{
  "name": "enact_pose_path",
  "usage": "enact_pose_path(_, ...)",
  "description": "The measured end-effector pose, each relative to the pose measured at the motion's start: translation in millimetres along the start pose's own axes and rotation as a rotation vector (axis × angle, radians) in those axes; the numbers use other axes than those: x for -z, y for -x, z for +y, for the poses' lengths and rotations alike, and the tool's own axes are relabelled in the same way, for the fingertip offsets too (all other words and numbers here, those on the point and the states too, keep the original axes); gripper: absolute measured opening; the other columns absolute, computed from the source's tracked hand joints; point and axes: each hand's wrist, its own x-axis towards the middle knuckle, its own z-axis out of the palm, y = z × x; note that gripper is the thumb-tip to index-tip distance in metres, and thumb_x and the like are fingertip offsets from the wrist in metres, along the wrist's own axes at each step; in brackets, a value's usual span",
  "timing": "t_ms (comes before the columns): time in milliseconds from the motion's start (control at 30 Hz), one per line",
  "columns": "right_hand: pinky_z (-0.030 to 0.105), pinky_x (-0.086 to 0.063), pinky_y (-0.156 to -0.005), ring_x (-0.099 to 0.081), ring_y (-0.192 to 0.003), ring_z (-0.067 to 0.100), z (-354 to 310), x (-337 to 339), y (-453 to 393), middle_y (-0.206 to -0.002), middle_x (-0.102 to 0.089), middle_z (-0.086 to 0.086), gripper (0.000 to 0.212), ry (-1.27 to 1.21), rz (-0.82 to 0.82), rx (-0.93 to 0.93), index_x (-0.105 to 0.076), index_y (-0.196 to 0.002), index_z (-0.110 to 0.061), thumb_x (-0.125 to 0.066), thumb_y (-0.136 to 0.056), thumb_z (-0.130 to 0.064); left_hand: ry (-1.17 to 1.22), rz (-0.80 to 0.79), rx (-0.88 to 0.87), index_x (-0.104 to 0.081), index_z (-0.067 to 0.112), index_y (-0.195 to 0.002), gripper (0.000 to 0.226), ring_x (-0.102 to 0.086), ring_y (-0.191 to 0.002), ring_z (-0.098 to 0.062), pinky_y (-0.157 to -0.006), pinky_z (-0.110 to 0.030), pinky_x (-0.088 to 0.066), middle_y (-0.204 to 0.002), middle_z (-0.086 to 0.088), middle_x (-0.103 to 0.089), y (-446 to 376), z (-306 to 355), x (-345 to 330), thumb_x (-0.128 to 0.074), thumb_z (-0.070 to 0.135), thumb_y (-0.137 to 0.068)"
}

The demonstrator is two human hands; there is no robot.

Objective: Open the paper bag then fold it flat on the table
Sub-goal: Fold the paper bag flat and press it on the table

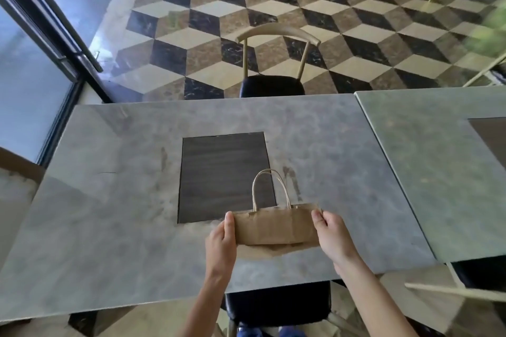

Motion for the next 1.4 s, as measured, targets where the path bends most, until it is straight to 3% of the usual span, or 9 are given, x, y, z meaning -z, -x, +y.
enact_pose_path(133,0.036,-0.029,-0.06,-0.037,-0.059,0.015,18,-7,-14,-0.06,-0.037,-0.004,0.04,0.045,0.004,-0.054,-0.039,-0.064,-0.015,-0.046,-0.102,-0.023,-0.036,-0.023,0.037,-0.046,0.004,-0.061,0.053,-0.043,-0.057,-0.013,-0.051,-0.021,-0.033,-0.058,0.001,-0.05,-7,-13,-11,-0.038,0.035,-0.103)
enact_pose_path(567,0.033,-0.03,-0.052,-0.044,-0.058,0.024,35,-10,-35,-0.054,-0.042,-0.002,0.045,0.199,0.031,-0.017,-0.034,-0.062,-0.014,-0.048,-0.101,-0.03,-0.086,-0.025,0.168,-0.042,0.012,-0.061,0.049,-0.04,-0.057,-0.015,-0.053,-0.026,-0.033,-0.058,0.003,-0.045,-15,-12,-26,-0.037,0.041,-0.101)
enact_pose_path(667,0.04,-0.038,-0.058,-0.058,-0.075,0.038,35,-16,-39,-0.074,-0.058,0.008,0.028,0.291,0.118,0.052,-0.046,-0.077,-0.01,-0.052,-0.099,-0.028,-0.129,0.049,0.188,-0.042,0.011,-0.073,0.046,-0.047,-0.065,-0.021,-0.062,-0.046,-0.044,-0.069,0.0,-0.05,-16,-7,-35,-0.034,0.047,-0.1)
enact_pose_path(733,0.044,-0.049,-0.061,-0.062,-0.083,0.042,37,-19,-39,-0.09,-0.063,0.018,0.019,0.502,0.23,0.173,-0.055,-0.098,-0.004,-0.062,-0.092,-0.02,-0.256,0.108,0.175,-0.045,0.013,-0.086,0.039,-0.052,-0.078,-0.024,-0.066,-0.043,-0.042,-0.089,-0.001,-0.05,-13,1,-43,-0.033,0.048,-0.098)
enact_pose_path(867,0.052,-0.049,-0.084,-0.055,-0.105,0.037,32,-22,-31,-0.118,-0.057,0.019,0.039,0.75,0.282,0.479,-0.06,-0.122,-0.009,-0.068,-0.086,-0.02,-0.719,0.208,-0.19,-0.048,0.02,-0.116,0.028,-0.046,-0.105,-0.033,-0.091,-0.044,-0.041,-0.115,-0.011,-0.043,-4,2,-51,-0.054,0.032,-0.093)
enact_pose_path(1033,0.054,-0.037,-0.113,-0.049,-0.131,0.029,36,-36,-21,-0.138,-0.056,0.014,0.059,0.813,0.027,0.782,-0.059,-0.132,-0.006,-0.073,-0.076,0.006,-0.957,-0.057,-0.609,-0.06,0.017,-0.118,0.048,-0.037,-0.128,-0.037,-0.111,-0.048,-0.029,-0.132,-0.016,-0.048,-1,8,-60,-0.075,0.01,-0.073)
enact_pose_path(1200,0.048,-0.034,-0.116,-0.042,-0.141,0.03,43,-35,-25,-0.148,-0.049,0.015,0.058,0.814,-0.12,0.838,-0.049,-0.141,0.0,-0.065,-0.086,0.002,-1.033,-0.317,-0.788,-0.045,0.007,-0.141,0.056,-0.034,-0.141,-0.03,-0.115,-0.047,-0.022,-0.145,-0.009,-0.049,-3,-2,-62,-0.041,0.044,-0.1)
enact_pose_path(1333,0.05,-0.025,-0.118,-0.038,-0.143,0.035,38,-32,-32,-0.152,-0.043,0.018,0.061,0.87,-0.253,0.794,-0.045,-0.143,0.004,-0.031,-0.085,-0.008,-1.182,-0.497,-0.83,-0.023,0.005,-0.151,0.091,-0.012,-0.149,-0.031,-0.116,-0.053,-0.009,-0.158,-0.011,-0.027,-15,-2,-48,-0.044,0.063,-0.084)
enact_pose_path(1400,0.051,-0.018,-0.121,-0.021,-0.149,0.035,30,-27,-36,-0.16,-0.027,0.02,0.072,0.881,-0.362,0.768,-0.032,-0.148,0.007,-0.023,-0.082,-0.018,-1.236,-0.546,-0.848,-0.016,0.005,-0.153,0.104,-0.01,-0.149,-0.031,-0.115,-0.054,-0.006,-0.159,-0.011,-0.024,-20,-1,-47,-0.045,0.07,-0.077)
